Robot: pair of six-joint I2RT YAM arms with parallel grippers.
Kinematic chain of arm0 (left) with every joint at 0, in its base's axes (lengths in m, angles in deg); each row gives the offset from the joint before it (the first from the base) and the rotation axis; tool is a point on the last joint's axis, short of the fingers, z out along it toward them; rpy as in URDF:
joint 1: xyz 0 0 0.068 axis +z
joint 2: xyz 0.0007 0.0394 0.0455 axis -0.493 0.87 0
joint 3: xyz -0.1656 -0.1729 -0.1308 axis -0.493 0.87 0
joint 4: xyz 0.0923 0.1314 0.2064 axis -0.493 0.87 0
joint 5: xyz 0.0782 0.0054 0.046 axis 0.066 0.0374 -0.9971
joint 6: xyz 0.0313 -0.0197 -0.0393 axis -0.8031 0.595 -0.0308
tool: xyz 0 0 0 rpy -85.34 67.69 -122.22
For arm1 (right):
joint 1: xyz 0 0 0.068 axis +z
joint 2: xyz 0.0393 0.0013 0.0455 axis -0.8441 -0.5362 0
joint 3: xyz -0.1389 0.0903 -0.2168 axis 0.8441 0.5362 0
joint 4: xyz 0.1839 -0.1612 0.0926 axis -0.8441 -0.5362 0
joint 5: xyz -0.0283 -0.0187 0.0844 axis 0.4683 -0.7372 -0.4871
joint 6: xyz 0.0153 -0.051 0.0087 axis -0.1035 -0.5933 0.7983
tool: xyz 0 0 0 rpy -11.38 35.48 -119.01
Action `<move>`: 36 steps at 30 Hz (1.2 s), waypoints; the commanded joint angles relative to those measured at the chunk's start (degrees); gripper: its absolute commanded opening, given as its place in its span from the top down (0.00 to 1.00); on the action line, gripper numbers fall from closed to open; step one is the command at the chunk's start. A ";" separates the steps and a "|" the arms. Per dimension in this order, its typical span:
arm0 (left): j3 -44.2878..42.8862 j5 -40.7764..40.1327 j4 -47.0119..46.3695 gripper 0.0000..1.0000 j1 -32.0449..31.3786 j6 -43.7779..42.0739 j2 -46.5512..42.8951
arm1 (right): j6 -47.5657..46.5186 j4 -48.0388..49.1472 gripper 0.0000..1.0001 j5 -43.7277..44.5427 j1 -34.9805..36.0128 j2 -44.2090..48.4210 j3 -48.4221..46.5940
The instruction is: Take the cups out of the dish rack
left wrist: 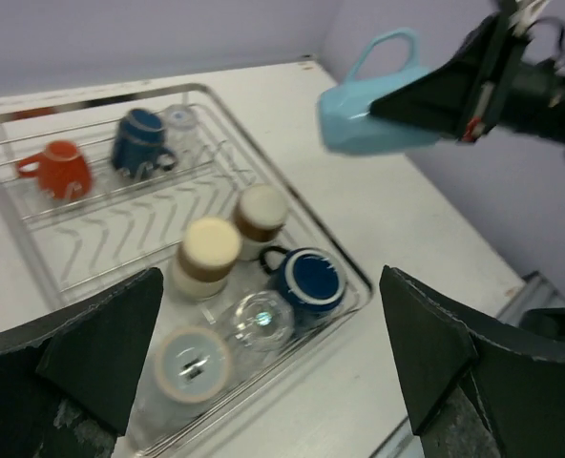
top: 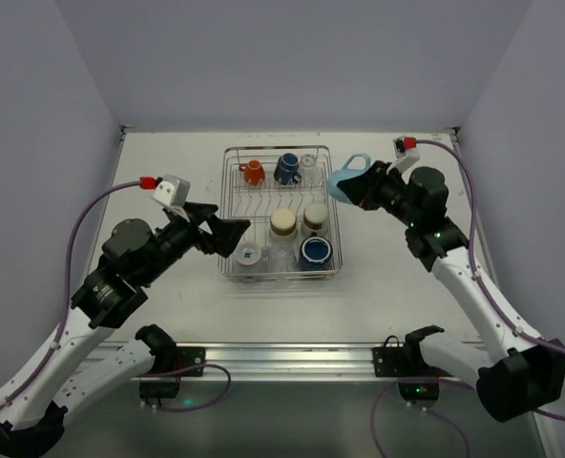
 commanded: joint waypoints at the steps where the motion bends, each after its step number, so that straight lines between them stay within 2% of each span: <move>1: 2.51 -15.59 13.07 0.00 0.09 -8.92 -2.58 | -15.87 -21.68 1.00 10.87 -3.39 -6.38 -15.98; 2: 4.44 -17.52 12.99 0.00 0.09 -9.71 -3.46 | -19.46 -24.45 1.00 15.59 -4.01 -11.71 -18.47; 4: 6.73 -18.68 11.76 0.00 0.18 -10.59 -3.64 | -21.34 -31.37 1.00 18.87 -5.06 -17.45 -25.65; 7: 7.97 -20.35 10.26 0.00 0.18 -11.65 -1.89 | -23.45 -35.88 1.00 24.32 -6.47 -27.56 -33.22; 9: 7.88 -18.60 10.44 0.00 0.18 -11.74 -1.01 | -24.68 -38.35 1.00 25.82 -7.17 -35.44 -37.72; 13: 9.73 -14.56 9.20 0.00 0.71 -11.65 -0.83 | -27.41 -43.87 1.00 30.30 -7.97 -46.61 -49.74; 16: 9.73 -13.15 9.03 0.00 1.06 -11.65 -1.09 | -28.29 -46.34 1.00 30.57 -8.58 -54.00 -55.82; 22: 10.26 -8.84 8.41 0.00 4.22 -11.65 -1.27 | -29.26 -48.11 1.00 32.42 -8.85 -62.47 -61.38; 29: 10.43 -7.52 8.41 0.00 5.10 -11.74 1.10 | -29.17 -46.10 1.00 31.72 -9.37 -65.11 -59.45; 30: 10.35 -7.52 8.41 0.00 5.10 -11.83 1.97 | -29.17 -46.01 0.98 31.46 -9.64 -65.03 -59.28; 32: 10.17 -7.43 8.59 0.00 5.10 -11.92 2.94 | -29.17 -45.48 0.84 31.45 -9.64 -64.76 -58.57; 33: 10.08 -7.26 8.68 0.00 5.19 -12.00 3.99 | -29.17 -45.57 0.76 31.98 -9.73 -64.06 -58.49; 34: 9.99 -7.17 8.68 0.00 5.10 -12.18 4.53 | -29.08 -45.57 0.62 32.33 -9.73 -63.54 -58.05; 36: 9.56 -6.65 8.94 0.00 5.10 -12.18 6.37 | -28.55 -44.87 0.47 32.33 -9.73 -61.78 -56.83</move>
